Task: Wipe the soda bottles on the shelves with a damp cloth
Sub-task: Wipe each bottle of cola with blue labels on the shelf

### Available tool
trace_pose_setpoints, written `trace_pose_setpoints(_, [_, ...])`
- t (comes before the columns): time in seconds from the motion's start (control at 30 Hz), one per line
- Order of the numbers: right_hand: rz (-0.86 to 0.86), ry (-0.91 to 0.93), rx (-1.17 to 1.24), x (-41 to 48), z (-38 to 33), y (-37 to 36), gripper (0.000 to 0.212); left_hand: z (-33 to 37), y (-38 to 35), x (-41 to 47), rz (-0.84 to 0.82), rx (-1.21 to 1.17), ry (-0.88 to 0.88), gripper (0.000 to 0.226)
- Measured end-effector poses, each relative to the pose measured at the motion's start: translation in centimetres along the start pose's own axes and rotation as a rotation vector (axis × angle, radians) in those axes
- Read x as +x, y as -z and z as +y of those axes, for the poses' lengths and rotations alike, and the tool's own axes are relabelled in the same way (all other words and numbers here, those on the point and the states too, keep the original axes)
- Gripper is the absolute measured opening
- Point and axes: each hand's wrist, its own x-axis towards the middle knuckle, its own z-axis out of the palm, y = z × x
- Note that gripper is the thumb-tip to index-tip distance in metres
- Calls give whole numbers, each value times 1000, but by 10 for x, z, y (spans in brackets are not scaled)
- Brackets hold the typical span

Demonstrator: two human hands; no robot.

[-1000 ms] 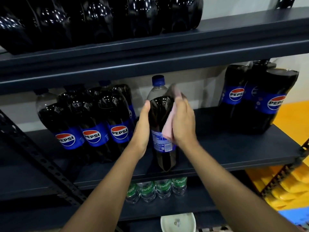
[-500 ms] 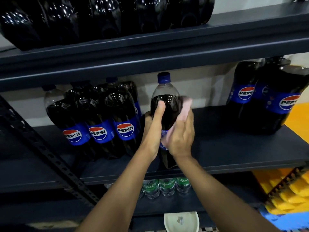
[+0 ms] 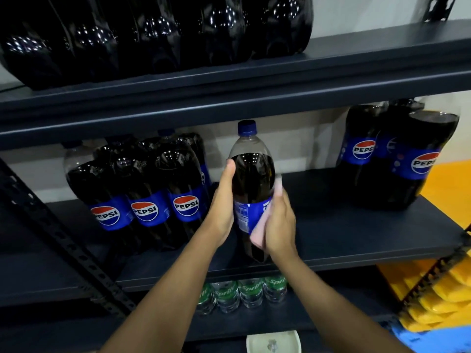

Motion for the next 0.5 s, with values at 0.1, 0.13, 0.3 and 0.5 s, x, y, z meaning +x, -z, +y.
trace_pose_setpoints(0.1, [-33,133,-115,16,-51,-6,45,2,3,1,21,53,-2,66])
trace_pose_setpoints(0.13, [-64,155,-164,21,-69,-8,43,2,5,2,41,73,5,66])
trace_pose_setpoints(0.3, [-175,245,-333,41,-114,-14,39,7,-1,-1,72,31,54,65])
trace_pose_setpoints(0.5, [78,576,-271,18,-55,-26,42,-5,-12,-8,108,60,6,97])
